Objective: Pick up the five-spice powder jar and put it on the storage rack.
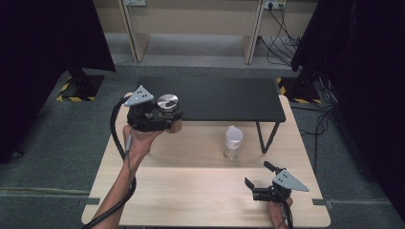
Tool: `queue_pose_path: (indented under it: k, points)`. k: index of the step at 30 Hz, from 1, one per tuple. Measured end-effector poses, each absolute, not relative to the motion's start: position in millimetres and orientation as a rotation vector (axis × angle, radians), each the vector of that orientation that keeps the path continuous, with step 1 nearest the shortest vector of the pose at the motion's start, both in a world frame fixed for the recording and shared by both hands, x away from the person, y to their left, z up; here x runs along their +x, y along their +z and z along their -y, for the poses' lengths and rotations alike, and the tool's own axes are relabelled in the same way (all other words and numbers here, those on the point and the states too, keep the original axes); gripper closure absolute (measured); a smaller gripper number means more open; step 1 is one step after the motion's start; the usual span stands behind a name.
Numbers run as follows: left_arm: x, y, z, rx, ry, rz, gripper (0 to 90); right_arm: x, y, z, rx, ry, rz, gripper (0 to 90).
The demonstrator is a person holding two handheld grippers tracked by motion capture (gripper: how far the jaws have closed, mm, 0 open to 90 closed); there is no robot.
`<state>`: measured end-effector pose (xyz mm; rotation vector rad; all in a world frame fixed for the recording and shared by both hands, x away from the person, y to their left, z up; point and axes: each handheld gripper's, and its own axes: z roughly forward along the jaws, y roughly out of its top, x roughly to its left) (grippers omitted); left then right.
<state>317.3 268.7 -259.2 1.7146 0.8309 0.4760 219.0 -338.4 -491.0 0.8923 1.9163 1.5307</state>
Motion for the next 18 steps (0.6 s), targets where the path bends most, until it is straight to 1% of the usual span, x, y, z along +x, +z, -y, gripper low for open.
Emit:
queue_pose_path:
  k: [6, 10, 18]
  points:
    - [323.3, -250.7, -261.4, 1.712, 0.525, -0.867, 31.1, 219.4, -490.8, 338.4, 0.891, 1.530, -1.919, 0.5]
    - [328.9, -252.2, -260.3, 1.691, 0.528, -0.890, 31.1, 219.6, -491.1, 338.8, 0.895, 1.532, -1.917, 0.5]
    - [343.9, -253.2, -246.5, 1.686, 0.599, -0.935, 31.1, 220.1, -491.2, 339.4, 0.897, 1.537, -1.919, 0.4]
